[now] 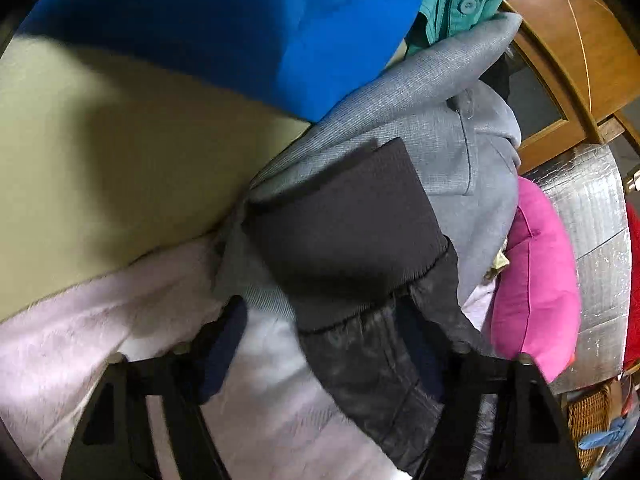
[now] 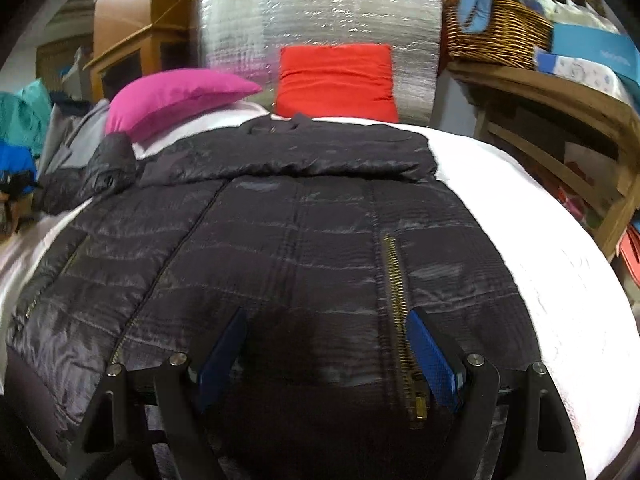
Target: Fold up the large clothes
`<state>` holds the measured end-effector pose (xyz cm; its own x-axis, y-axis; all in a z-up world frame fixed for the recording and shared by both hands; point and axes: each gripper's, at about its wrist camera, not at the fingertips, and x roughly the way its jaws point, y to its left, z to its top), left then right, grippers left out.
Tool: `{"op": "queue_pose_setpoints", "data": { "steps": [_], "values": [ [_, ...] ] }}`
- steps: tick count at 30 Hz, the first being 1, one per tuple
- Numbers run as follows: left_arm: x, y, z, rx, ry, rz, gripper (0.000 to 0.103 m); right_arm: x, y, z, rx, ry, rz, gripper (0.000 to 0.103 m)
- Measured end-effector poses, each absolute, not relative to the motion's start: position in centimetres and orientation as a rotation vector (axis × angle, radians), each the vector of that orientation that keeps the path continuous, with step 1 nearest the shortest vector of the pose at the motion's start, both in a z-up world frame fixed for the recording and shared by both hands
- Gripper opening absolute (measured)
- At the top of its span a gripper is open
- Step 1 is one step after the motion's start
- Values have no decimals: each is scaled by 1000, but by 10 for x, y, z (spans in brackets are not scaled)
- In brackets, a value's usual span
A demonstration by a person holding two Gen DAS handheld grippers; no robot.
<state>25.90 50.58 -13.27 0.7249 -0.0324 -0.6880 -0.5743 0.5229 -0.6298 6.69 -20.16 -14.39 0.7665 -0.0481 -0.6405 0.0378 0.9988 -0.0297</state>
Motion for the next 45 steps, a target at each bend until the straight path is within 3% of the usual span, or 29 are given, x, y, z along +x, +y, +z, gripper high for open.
{"op": "queue_pose_setpoints", "data": {
  "steps": [1, 3, 7, 11, 13, 15, 19, 21, 25, 36, 45],
  "values": [
    [263, 507, -135, -981, 720, 347, 53, 67, -200, -145, -18, 697, -46, 84],
    [268, 507, -137, -981, 730, 332, 43, 68, -198, -146, -24, 698, -41, 84],
    [274, 516, -141, -989, 747, 359, 40, 69, -198, -147, -22, 701, -32, 84],
    [275, 524, -144, -1009, 764, 367, 40, 69, -199, -146, -11, 701, -25, 84],
    [276, 524, -145, -1003, 776, 396, 54, 69, -199, -146, -6, 702, -18, 84],
    [275, 523, -145, -982, 786, 430, 61, 68, -200, -146, -2, 699, -10, 84],
    [277, 514, -143, -955, 776, 447, 59, 67, -200, -146, 4, 701, 3, 84],
    [282, 509, -139, -925, 775, 441, 32, 67, -201, -146, 8, 703, 6, 84],
    [295, 494, -129, -790, 810, 483, 12, 68, -200, -145, 17, 703, 17, 84],
    [264, 447, -44, -617, 711, 420, 9, 60, -210, -138, 80, 672, 40, 84],
    [248, 333, 62, -312, 586, 289, 9, 54, -224, -129, 185, 638, 53, 84]
  ]
}}
